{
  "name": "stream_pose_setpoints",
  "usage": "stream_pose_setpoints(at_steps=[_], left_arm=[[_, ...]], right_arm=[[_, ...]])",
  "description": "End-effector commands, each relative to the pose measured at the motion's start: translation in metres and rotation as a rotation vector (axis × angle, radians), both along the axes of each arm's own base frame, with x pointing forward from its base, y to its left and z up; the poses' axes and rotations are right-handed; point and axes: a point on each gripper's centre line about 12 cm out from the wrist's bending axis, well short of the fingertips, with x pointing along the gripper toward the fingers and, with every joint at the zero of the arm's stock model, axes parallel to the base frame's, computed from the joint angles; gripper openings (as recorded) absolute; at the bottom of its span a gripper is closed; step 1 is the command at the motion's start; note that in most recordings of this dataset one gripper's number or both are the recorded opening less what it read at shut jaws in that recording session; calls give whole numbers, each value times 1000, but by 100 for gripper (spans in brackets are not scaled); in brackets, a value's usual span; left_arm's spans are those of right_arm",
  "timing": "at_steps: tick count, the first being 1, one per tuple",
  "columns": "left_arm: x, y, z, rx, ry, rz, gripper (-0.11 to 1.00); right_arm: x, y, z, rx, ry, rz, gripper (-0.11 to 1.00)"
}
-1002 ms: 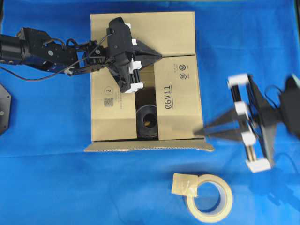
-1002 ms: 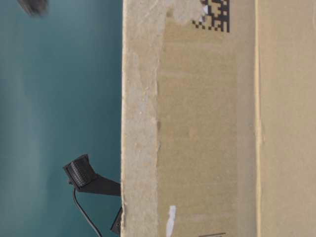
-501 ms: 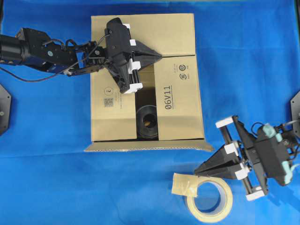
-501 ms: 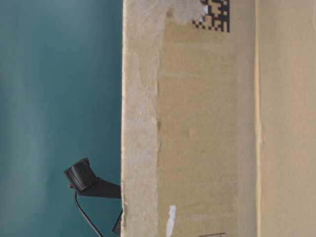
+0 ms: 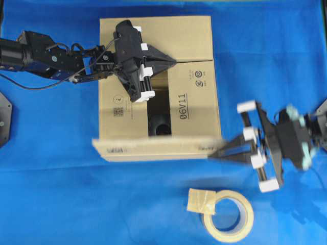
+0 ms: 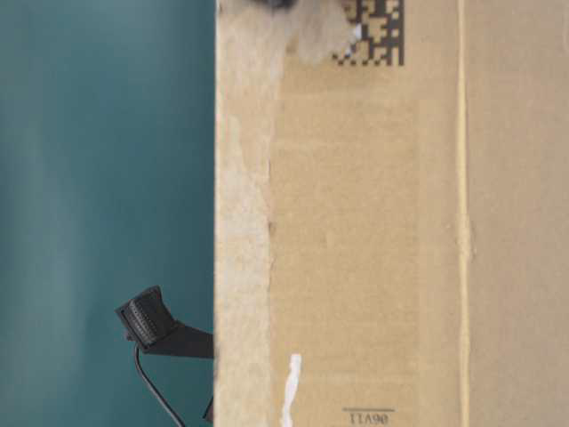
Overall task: Close the cardboard box.
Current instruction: 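Fold the front flap over the box and press it with the right gripper, then raise the left gripper and hook it behind the back flap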
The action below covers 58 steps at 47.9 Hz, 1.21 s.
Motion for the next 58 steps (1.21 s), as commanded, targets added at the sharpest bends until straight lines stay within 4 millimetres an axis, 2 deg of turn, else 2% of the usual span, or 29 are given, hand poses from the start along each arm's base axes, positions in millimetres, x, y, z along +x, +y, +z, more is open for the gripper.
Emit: stream_pose_setpoints(at_steps=[1,8,13,27,39,49,58], left_arm=[[1,-1,9,5,-21,-3,0],[1,-2,9,4,-23,-6,0],[1,-2,9,5,-22,-6,0],[2,-2,10,6,-25,-6,0],[3,-2,16,8,-41,-6,0],[2,-4,36,18,-81,-11,0],[-5,-8,78,28,-132,-17,0]], right_arm=[[1,-19,6,6,-8,-62,0],[3,-41,-6,7,61,-139,0],[6,-49,-17,18,107,-171,0],[15,-51,-53,32,221,-197,0],[16,-51,-58,52,239,-212,0],[17,-51,-56,52,232,-212,0],[18,-51,-54,54,223,-212,0]])
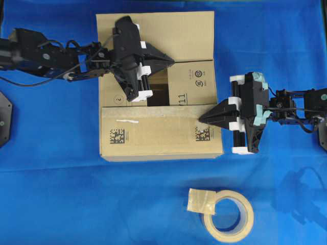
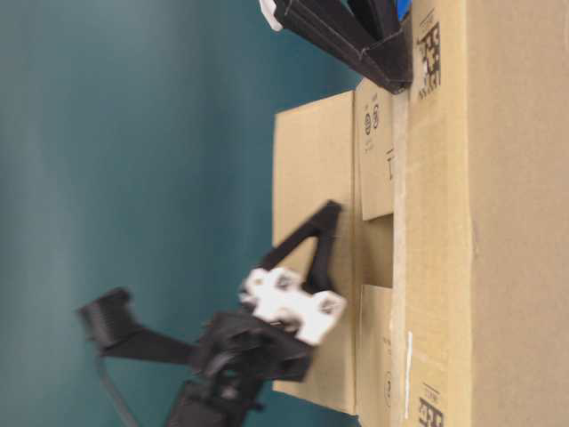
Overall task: Close the cardboard box.
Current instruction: 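Raise the left gripper and hook it behind the back flap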
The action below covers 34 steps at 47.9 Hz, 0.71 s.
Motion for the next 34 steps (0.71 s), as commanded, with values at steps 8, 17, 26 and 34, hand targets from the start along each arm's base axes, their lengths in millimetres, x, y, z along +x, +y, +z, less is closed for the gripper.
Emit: stream_pose_setpoints(at_steps=[8,17,26,34], left_arm=[[-8,-3,72,44,-123,-8,0],[-16,15,99,57,-153,37,0],[-27,57,112,50,-81,139,0],[-32,95,103,34,31,217,0]], right_arm=[[5,0,8,0,-27,-1,0],[5,0,8,-1,-29,0,0],[6,0,9,-4,-34,1,0],[7,0,10,-10,-44,3,0]])
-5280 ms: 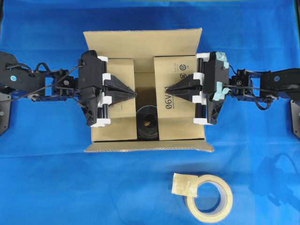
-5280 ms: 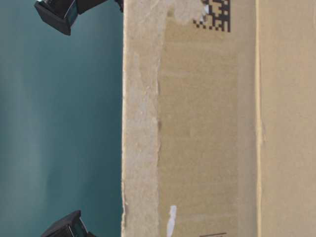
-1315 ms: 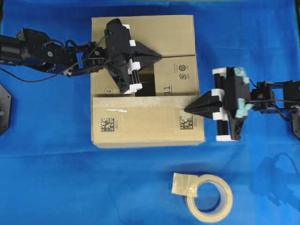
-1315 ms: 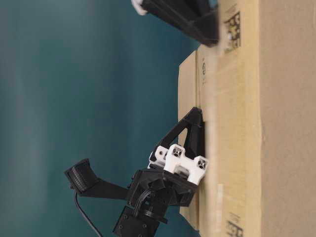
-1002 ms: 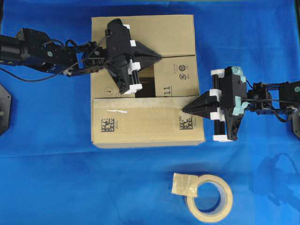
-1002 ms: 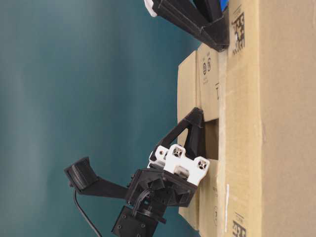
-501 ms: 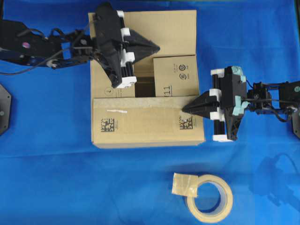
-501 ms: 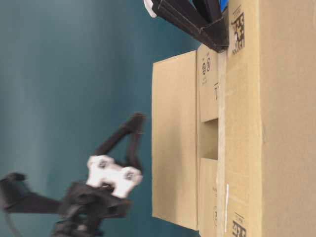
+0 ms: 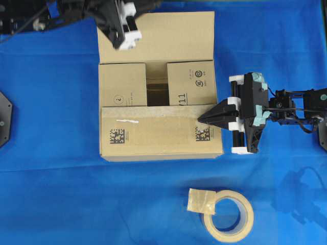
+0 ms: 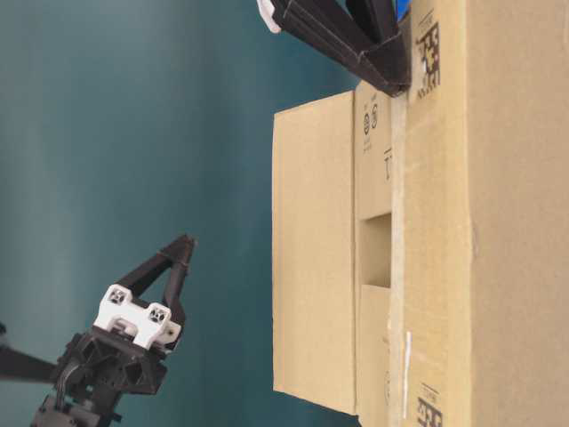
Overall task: Close the cardboard box.
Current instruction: 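Raise the left gripper and hook it behind the back flap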
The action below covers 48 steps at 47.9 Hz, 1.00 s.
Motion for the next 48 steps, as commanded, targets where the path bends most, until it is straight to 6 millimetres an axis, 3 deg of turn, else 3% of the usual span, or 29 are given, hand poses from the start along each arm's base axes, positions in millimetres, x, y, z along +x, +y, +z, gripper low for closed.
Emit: stream_pose_setpoints(at_steps=[1,18,30,48], left_arm=[[-2,21,10,3,18,43,0],[1,62,-28,-85,228,100,0],[12,65,-48,-156,351,85,0],[19,55,-43,-183,416,52,0]], right_arm=[[5,0,8,-3,-32,0,0],[5,-1,9,-4,-40,-2,0],[5,-1,9,-6,-40,-1,0],[5,-2,9,-8,-44,-3,0]])
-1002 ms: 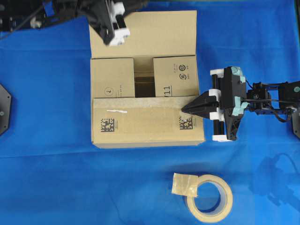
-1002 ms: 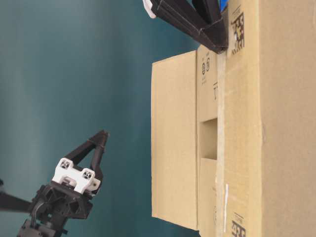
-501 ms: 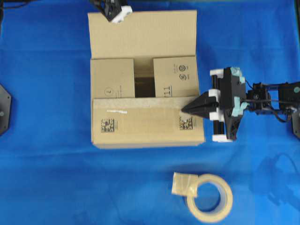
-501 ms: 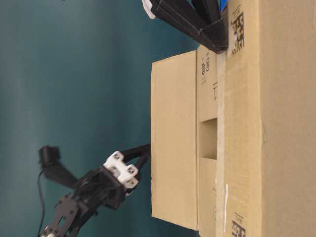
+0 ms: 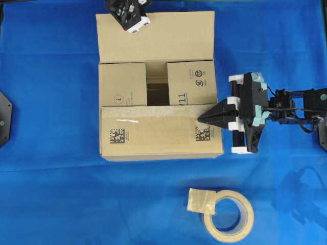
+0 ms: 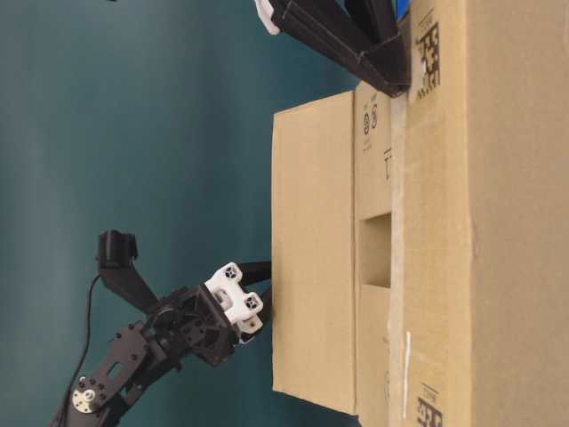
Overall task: Close the cardboard box.
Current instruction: 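Raise the left gripper and hook it behind the back flap, then fold the back flap forward over the box with the left gripper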
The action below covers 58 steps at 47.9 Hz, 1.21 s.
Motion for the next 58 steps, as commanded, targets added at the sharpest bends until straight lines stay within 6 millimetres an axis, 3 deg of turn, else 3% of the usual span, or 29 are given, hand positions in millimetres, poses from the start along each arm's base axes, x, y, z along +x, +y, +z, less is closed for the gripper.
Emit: stream_pose_setpoints(at_steps=[1,17,33,58], left_arm=[[5,-1,21,24,-41,-8,0],[4,-22,36,9,-20,-49,0],[-3,-55,68,5,-51,-93,0],[-9,-120,52,-70,-30,-174,0]], right_arm=[[4,-1,7,-1,-28,-5,0],[5,-3,8,-4,-31,-8,0],[5,-5,9,-6,-43,-13,0],[3,-5,11,-6,-49,-15,0]])
